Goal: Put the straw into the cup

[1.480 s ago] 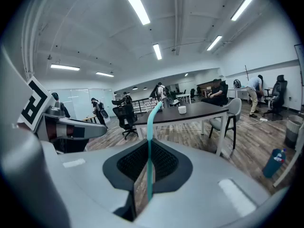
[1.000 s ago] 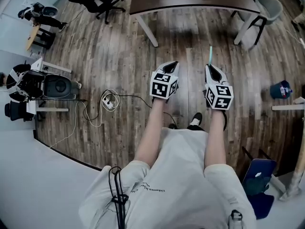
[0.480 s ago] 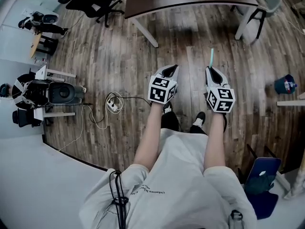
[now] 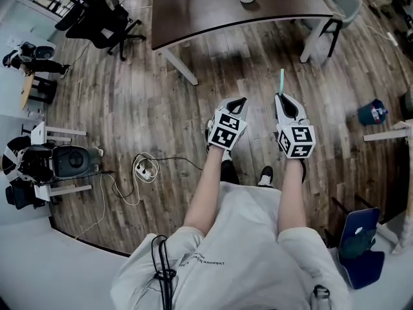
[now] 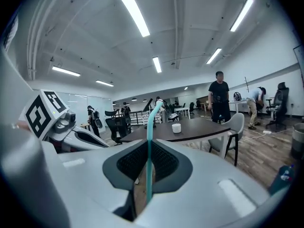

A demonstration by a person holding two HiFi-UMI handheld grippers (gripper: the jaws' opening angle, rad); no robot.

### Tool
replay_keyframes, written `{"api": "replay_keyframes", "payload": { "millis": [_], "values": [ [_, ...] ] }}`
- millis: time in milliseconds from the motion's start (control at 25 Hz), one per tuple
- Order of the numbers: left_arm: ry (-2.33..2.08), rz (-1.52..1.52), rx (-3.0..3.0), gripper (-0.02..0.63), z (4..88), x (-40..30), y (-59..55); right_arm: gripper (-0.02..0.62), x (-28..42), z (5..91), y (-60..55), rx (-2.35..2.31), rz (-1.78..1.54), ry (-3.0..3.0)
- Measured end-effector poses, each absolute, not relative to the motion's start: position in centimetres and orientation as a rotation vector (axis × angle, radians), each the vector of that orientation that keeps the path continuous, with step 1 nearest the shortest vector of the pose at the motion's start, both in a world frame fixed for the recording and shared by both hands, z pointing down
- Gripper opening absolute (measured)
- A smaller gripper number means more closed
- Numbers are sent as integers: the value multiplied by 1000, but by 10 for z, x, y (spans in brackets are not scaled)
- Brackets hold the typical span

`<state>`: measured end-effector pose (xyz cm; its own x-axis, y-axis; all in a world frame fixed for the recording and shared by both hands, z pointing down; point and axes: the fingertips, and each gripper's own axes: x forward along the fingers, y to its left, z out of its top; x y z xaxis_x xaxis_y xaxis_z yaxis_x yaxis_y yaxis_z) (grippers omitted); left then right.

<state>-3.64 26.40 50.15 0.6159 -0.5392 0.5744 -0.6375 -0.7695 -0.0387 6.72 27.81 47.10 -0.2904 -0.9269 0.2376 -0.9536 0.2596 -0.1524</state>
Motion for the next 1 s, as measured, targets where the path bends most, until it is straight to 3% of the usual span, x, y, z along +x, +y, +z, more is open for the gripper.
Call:
{"api": "replay_keyframes", "payload": {
  "millis": [160,400,680,1000],
  "values": [
    [-995,798,2657,2,496,-60,213,43,57,479,242,1818,392,-2340],
    [-996,944,2737,2,493,-107,151,44,41,476,177,1906,418,-2271],
    [-1022,767,2698,2,484,-160,95,46,20,475,141,2004,505,-2238],
    [-978,675,2631,2,497,-167,70,46,25,493,134,2034,599,-2186]
  ]
}}
